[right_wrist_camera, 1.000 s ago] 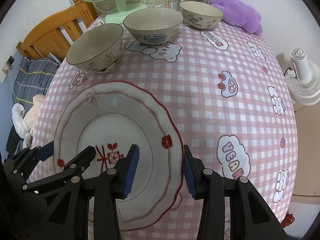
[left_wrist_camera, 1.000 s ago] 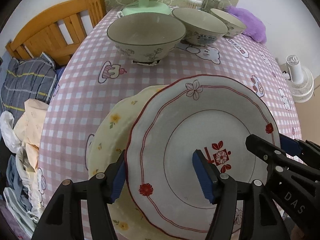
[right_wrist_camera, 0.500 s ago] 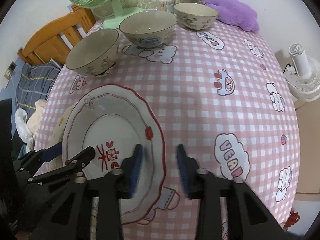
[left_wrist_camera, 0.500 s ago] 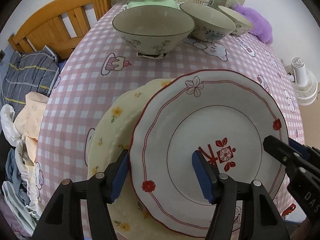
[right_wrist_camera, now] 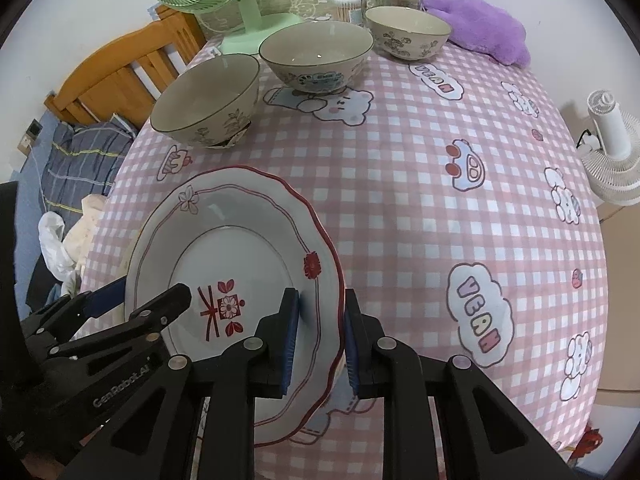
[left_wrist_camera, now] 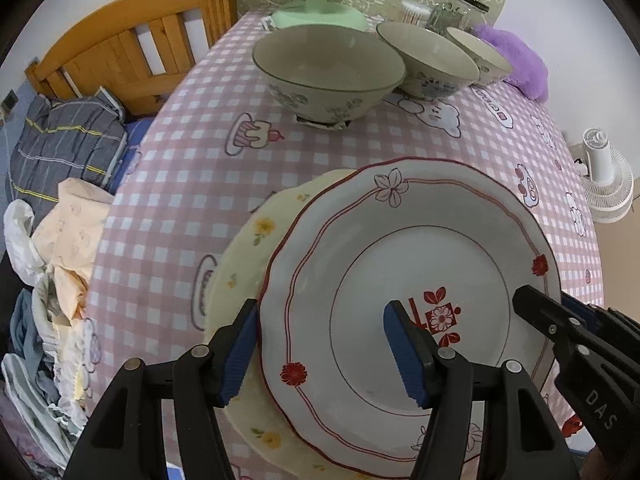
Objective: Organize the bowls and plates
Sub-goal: 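Lower the white plate onto the yellow-flowered plate stack with the right tool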
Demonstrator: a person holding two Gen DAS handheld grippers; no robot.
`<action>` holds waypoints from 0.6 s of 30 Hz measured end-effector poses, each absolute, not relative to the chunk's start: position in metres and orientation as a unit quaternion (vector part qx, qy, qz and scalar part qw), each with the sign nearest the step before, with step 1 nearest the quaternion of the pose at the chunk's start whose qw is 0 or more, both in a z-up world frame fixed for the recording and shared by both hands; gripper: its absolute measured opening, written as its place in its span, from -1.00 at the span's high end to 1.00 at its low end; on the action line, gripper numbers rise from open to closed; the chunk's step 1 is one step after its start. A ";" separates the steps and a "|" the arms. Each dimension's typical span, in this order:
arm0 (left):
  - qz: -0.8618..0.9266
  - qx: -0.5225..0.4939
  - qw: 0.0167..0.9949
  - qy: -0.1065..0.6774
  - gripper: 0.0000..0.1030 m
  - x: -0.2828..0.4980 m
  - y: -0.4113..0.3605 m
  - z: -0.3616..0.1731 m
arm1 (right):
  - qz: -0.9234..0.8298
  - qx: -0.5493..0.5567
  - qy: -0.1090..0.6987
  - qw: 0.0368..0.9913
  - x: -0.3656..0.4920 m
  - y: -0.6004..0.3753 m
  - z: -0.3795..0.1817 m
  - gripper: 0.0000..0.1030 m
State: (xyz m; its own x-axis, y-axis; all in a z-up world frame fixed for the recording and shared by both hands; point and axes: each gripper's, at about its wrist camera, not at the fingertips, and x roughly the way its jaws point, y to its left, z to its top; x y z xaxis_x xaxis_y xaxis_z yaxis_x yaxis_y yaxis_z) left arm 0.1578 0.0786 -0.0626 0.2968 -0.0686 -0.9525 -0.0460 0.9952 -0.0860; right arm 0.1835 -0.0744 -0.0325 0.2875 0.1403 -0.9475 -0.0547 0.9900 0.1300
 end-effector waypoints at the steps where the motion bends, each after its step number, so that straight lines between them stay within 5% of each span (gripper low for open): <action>1: -0.005 -0.049 0.805 0.591 -0.23 0.157 0.081 -0.062 | 0.064 0.042 0.597 0.799 0.183 -0.074 -0.033 0.54; 18: 0.028 0.008 0.819 0.573 -0.26 0.153 0.082 -0.066 | 0.033 0.035 0.613 0.789 0.181 -0.047 -0.051 0.43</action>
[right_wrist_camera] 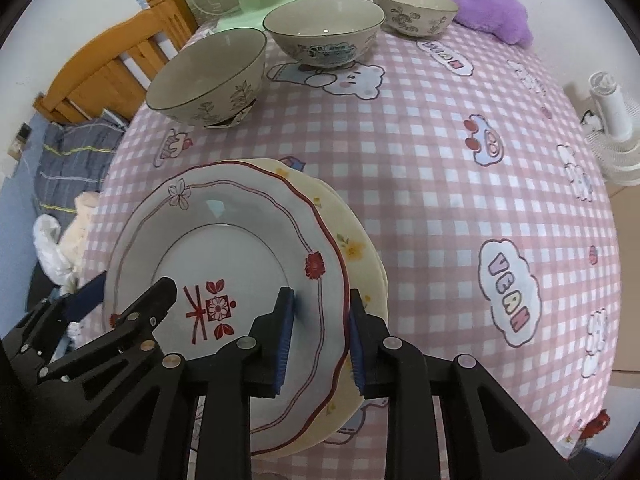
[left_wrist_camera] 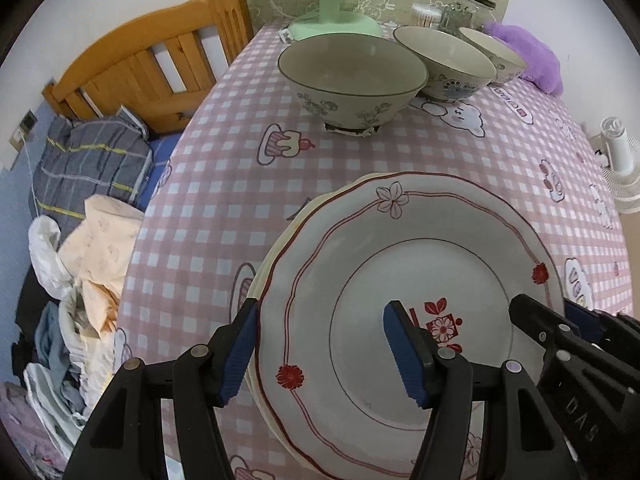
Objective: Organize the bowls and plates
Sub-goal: 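Lower the white plate onto the yellow-flowered plate stack with the right tool, then open the right tool and withdraw from the plate stack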
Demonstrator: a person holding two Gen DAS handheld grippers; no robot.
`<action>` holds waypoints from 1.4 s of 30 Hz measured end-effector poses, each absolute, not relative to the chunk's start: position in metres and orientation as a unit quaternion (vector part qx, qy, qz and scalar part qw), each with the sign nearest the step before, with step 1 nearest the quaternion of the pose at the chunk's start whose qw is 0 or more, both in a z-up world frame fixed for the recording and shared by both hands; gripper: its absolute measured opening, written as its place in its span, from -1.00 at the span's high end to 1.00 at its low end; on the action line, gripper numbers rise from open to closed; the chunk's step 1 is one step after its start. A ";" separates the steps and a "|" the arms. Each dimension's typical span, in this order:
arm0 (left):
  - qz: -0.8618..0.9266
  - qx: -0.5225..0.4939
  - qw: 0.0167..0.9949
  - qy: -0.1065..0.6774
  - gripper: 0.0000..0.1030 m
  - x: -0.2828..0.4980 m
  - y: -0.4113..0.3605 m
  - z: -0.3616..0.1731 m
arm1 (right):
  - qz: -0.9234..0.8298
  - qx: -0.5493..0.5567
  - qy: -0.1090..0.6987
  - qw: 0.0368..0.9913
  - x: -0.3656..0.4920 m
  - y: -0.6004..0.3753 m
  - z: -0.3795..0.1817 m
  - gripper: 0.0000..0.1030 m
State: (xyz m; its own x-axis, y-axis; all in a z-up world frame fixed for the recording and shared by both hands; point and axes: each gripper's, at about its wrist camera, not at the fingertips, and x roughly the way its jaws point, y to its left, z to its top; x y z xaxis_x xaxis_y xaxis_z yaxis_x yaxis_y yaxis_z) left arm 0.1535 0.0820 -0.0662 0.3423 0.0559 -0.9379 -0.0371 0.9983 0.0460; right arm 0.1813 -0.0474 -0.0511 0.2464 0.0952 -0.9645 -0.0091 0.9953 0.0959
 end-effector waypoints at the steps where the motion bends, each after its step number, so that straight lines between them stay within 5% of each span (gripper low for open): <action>1: 0.029 0.013 0.821 0.571 -0.27 0.154 0.081 -0.067 | 0.027 0.027 0.612 0.790 0.181 -0.045 -0.051 0.41; 24: 0.001 -0.003 0.823 0.568 -0.47 0.156 0.085 -0.066 | 0.003 0.016 0.622 0.783 0.185 -0.043 -0.051 0.36; 35: -0.001 -0.013 0.837 0.547 -0.64 0.165 0.096 -0.036 | 0.016 0.027 0.591 0.806 0.197 -0.046 -0.014 0.01; 38: -0.006 -0.015 0.843 0.538 -0.79 0.174 0.099 -0.026 | 0.029 0.032 0.577 0.816 0.207 -0.044 0.000 -0.31; 42: -0.004 -0.020 0.850 0.526 -0.79 0.189 0.100 -0.012 | 0.042 0.006 0.549 0.835 0.221 -0.033 0.019 -0.46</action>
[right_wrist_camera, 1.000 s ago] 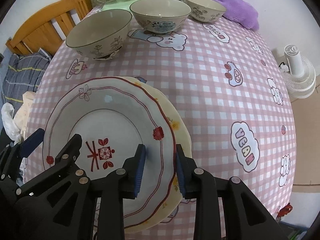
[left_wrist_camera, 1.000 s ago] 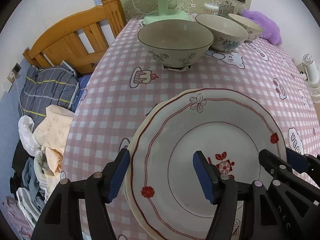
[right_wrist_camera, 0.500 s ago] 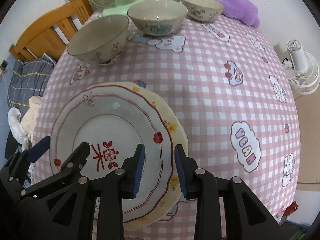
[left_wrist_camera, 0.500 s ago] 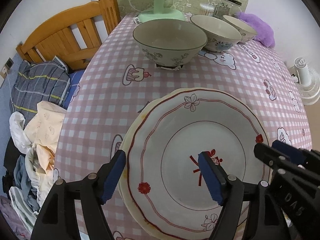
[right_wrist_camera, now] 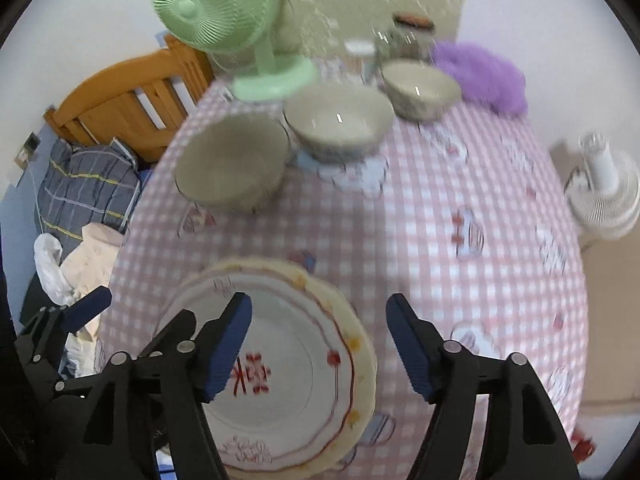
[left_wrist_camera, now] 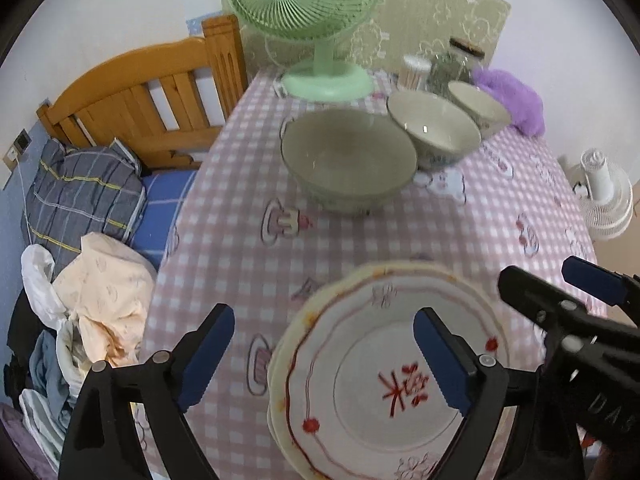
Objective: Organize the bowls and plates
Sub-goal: 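Open the right tool and withdraw from the plate stack, then move the right tool to the grey-green bowl and grasp its rim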
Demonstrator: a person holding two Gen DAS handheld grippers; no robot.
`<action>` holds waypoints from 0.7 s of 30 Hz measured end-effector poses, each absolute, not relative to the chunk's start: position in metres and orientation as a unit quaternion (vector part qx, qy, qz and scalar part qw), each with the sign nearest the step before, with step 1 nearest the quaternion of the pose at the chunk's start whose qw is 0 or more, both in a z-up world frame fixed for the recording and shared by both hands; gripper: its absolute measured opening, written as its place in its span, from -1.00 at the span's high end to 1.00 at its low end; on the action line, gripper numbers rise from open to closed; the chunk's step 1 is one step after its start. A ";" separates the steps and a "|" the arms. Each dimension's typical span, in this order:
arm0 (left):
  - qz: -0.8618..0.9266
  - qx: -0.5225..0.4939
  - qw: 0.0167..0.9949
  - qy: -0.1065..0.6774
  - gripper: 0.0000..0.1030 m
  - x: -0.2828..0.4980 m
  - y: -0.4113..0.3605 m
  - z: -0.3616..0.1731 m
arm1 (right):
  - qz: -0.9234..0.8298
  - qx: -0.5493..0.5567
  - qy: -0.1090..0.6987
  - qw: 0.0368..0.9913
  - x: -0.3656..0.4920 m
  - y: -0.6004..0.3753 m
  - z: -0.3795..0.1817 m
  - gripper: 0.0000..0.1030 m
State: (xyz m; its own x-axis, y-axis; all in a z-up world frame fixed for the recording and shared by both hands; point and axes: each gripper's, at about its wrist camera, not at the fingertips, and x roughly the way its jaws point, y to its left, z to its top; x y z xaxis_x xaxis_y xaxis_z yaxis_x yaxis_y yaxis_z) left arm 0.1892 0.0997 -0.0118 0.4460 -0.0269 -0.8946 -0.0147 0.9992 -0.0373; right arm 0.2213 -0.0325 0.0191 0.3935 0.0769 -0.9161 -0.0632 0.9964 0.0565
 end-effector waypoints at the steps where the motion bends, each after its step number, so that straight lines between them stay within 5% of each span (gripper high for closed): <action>1: -0.003 -0.023 0.852 0.523 -0.79 0.192 0.100 -0.009 | 0.046 0.003 0.545 0.837 0.226 -0.030 0.022 -0.46; 21: 0.066 -0.017 0.870 0.488 -0.65 0.292 0.117 -0.022 | 0.041 0.014 0.508 0.860 0.335 -0.009 0.005 -0.47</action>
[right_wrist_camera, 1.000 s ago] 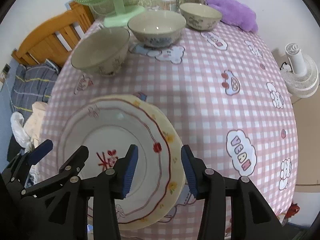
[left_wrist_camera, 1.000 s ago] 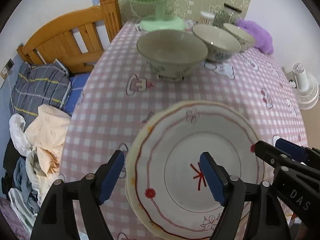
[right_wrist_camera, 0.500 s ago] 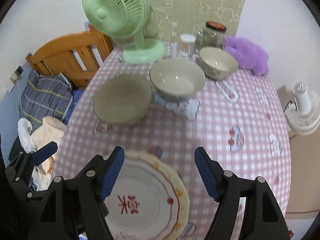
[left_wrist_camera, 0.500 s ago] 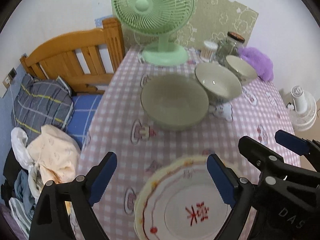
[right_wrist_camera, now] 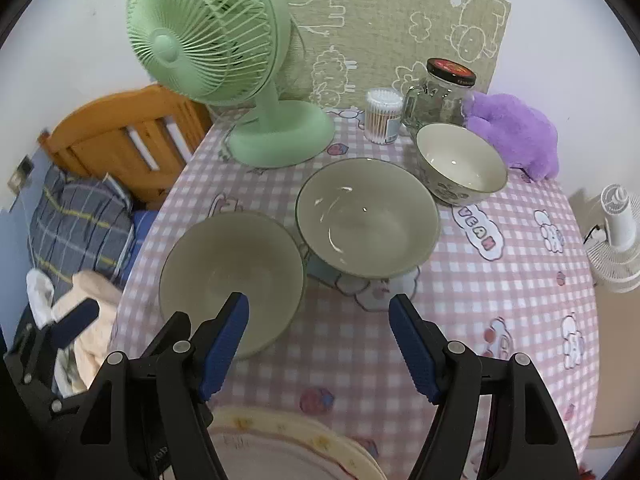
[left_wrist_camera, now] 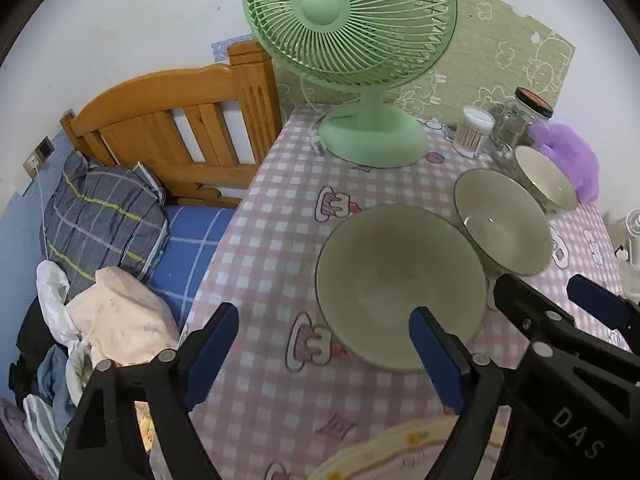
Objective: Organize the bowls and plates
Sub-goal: 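Move the right tool to the grey-green bowl and grasp its rim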
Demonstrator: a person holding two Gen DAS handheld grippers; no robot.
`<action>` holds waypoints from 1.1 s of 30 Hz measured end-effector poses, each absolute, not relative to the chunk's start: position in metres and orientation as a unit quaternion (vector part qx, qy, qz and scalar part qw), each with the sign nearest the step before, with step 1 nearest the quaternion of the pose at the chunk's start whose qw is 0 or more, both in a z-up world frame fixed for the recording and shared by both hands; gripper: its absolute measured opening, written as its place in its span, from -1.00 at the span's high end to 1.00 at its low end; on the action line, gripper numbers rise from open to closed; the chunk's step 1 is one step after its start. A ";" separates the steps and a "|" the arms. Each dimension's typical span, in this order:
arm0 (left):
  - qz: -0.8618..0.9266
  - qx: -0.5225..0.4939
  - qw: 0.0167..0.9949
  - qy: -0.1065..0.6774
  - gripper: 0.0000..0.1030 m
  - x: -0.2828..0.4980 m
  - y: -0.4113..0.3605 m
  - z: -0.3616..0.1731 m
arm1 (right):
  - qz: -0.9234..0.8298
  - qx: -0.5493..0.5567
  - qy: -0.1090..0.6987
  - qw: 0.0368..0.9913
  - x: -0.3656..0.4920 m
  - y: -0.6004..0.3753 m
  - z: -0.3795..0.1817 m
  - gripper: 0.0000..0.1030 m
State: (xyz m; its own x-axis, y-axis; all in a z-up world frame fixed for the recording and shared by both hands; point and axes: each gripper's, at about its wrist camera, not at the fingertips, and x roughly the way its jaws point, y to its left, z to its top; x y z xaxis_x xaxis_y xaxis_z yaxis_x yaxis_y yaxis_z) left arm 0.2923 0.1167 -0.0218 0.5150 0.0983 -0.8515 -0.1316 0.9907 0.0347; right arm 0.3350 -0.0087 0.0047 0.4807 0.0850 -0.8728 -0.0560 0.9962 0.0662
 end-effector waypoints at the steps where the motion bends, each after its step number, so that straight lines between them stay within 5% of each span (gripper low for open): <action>1: 0.065 -0.015 0.871 0.487 -0.65 0.294 0.117 -0.024 | 0.039 0.018 0.508 0.860 0.339 -0.008 0.001 -0.46; 5: 0.057 -0.014 0.869 0.491 -0.56 0.307 0.121 -0.037 | 0.044 0.031 0.513 0.857 0.350 -0.003 -0.014 -0.40; 20: 0.028 -0.012 0.862 0.506 0.33 0.327 0.117 -0.070 | 0.044 0.041 0.535 0.842 0.370 0.014 -0.051 0.44; 33: 0.042 0.005 0.856 0.515 0.44 0.329 0.116 -0.069 | 0.045 0.020 0.533 0.845 0.371 0.015 -0.050 0.64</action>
